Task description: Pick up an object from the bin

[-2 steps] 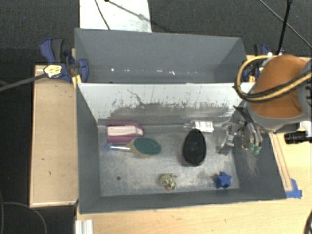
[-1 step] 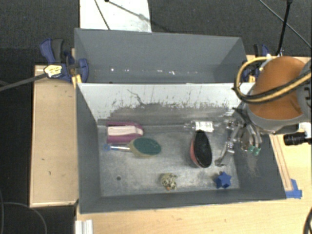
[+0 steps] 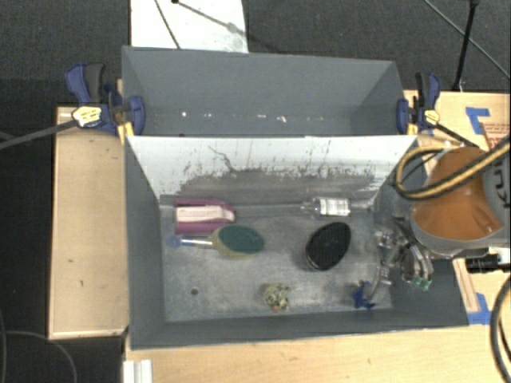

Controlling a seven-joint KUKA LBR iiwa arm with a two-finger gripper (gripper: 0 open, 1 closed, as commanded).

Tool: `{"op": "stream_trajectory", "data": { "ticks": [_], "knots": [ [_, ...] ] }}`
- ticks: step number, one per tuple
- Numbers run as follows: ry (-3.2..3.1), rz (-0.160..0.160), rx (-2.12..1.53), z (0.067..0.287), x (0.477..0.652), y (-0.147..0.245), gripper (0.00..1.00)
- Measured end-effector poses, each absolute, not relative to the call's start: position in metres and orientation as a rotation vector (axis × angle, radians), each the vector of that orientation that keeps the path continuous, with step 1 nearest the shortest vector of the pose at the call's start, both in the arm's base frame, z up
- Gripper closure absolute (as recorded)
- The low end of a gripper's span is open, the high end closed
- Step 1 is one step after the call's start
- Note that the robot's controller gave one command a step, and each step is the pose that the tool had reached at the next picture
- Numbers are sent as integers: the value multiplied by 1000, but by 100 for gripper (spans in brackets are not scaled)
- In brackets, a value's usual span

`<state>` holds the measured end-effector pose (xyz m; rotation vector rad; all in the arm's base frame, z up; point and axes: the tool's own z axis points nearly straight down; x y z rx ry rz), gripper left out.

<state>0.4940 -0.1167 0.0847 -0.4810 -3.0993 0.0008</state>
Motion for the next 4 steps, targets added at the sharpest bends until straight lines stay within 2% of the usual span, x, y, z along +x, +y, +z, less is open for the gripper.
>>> {"op": "stream_trajectory", "data": {
  "ticks": [1, 2, 3, 4],
  "knots": [
    [-3150, 1, 5, 73, 485, -101, 0],
    [-3147, 3, -125, 105, 507, -140, 0],
    [-3140, 4, 51, 73, 513, -83, 0],
    [-3141, -4, -103, 71, 562, -24, 0]
  ]
}}
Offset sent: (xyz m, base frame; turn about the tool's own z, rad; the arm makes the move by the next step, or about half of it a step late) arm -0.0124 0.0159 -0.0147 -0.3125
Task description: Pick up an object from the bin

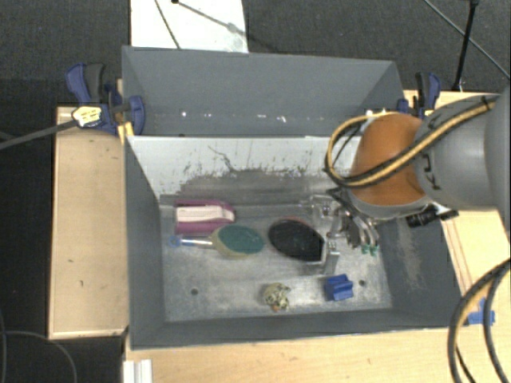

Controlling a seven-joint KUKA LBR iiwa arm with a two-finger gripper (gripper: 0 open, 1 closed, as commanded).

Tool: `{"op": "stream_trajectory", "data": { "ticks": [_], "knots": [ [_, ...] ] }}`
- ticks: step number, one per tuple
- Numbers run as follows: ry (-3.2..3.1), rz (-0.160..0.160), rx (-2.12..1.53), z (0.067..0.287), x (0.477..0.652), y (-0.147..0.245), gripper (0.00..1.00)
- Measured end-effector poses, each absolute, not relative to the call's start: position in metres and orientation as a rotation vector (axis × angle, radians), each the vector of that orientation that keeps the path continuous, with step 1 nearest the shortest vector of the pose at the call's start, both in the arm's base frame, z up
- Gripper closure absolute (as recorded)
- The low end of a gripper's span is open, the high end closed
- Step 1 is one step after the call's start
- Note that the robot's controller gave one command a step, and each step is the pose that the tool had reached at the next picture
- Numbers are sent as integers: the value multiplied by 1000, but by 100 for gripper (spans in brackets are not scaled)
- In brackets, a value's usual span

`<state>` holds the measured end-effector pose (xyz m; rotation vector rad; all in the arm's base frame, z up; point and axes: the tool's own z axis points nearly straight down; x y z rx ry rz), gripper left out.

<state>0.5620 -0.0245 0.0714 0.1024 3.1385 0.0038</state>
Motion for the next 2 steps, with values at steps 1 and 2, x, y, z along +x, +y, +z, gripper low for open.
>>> {"op": "stream_trajectory", "data": {
  "ticks": [1, 2],
  "knots": [
    [3140, 4, 108, 70, 527, 32, 0],
    [3122, 3, 294, 71, 576, 49, 0]
  ]
}}
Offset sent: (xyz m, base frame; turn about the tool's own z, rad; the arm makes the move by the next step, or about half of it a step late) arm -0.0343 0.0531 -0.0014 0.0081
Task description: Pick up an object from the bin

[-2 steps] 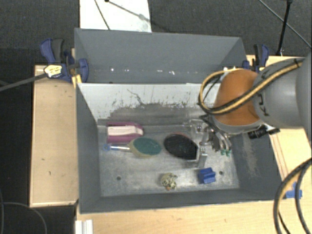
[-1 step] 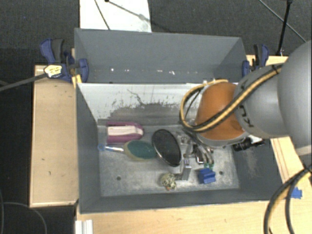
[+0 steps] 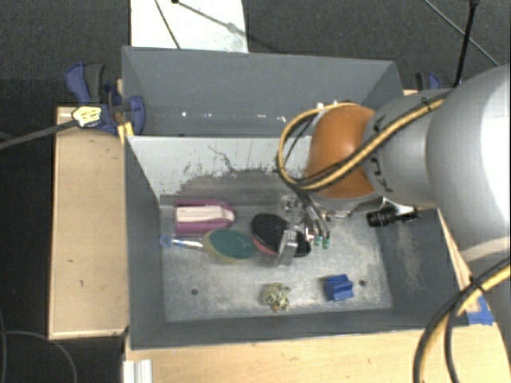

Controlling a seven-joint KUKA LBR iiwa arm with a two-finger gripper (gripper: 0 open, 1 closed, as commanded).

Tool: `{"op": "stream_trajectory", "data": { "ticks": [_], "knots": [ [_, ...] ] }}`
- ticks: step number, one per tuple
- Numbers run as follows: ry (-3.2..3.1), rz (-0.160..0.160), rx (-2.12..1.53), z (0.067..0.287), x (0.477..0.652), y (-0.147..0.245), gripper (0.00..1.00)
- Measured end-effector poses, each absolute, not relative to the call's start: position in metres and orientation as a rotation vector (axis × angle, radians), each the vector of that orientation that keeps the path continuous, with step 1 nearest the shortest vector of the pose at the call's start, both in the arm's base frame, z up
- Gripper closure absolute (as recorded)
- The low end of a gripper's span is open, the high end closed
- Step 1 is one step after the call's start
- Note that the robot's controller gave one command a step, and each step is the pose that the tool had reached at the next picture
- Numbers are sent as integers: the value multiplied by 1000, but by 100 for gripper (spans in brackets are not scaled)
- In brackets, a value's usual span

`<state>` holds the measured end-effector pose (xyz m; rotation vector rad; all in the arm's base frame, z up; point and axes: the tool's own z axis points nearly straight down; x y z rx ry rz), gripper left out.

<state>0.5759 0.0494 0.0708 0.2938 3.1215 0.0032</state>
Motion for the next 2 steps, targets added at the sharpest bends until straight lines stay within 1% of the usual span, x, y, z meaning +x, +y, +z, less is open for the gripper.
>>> {"op": "stream_trajectory", "data": {
  "ticks": [1, 2],
  "knots": [
    [3125, 0, 290, 71, 575, 48, 100],
    [3111, 3, 356, 203, 589, 42, 100]
  ]
}}
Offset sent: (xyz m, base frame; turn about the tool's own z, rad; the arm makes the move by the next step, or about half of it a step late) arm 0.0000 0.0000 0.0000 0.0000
